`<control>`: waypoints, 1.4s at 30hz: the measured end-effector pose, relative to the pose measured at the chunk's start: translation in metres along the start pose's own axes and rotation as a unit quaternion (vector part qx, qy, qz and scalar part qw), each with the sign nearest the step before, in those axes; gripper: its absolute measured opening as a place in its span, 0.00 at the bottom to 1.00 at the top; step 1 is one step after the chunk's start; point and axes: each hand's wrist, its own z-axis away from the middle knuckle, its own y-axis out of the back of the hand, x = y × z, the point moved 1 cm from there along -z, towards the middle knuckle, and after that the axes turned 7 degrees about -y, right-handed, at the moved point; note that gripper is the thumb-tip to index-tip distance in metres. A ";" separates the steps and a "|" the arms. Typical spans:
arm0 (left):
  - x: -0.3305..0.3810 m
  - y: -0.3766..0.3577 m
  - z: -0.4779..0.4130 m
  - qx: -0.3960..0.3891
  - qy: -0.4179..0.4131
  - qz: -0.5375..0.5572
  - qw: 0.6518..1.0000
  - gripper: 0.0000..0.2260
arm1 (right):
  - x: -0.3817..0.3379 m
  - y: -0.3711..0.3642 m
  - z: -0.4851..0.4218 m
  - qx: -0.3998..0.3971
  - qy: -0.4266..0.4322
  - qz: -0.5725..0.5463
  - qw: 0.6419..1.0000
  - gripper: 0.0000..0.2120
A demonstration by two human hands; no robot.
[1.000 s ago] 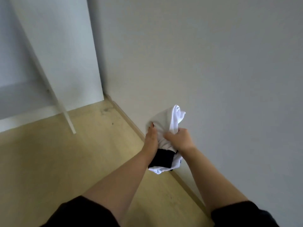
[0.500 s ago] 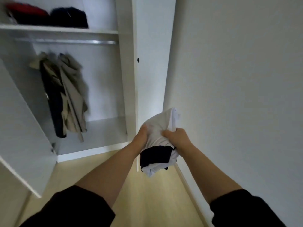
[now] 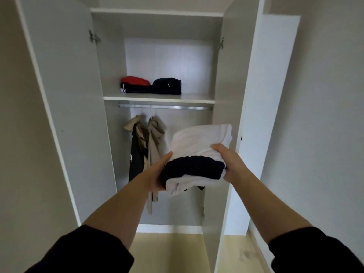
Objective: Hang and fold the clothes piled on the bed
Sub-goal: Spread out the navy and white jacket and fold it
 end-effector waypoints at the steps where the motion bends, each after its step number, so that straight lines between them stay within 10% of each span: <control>1: 0.008 0.010 -0.009 -0.019 -0.019 0.005 1.000 0.26 | -0.003 -0.008 -0.018 -0.011 -0.003 -0.003 1.000 0.20; 13: 0.186 0.099 -0.194 0.135 -0.174 -0.059 0.974 0.08 | -0.089 -0.090 -0.292 -0.117 -0.009 -0.074 0.990 0.22; 18: 0.266 0.138 -0.249 0.250 -0.147 -0.114 0.950 0.16 | -0.114 -0.128 -0.392 -0.099 -0.004 -0.055 0.993 0.21; 34: 0.497 0.359 -0.371 0.298 -0.163 -0.215 0.916 0.12 | -0.178 -0.359 -0.656 -0.126 0.039 -0.001 0.991 0.16; 37: 0.530 0.406 -0.400 0.361 -0.144 -0.329 0.861 0.17 | -0.172 -0.402 -0.704 -0.126 -0.012 0.028 0.992 0.10; 40: 0.546 0.443 -0.439 0.407 -0.093 -0.613 0.670 0.21 | -0.163 -0.438 -0.748 -0.098 -0.040 0.114 0.988 0.11; 42: 0.552 0.453 -0.463 0.385 -0.087 -0.682 0.616 0.20 | -0.157 -0.459 -0.770 -0.086 -0.054 0.170 0.980 0.14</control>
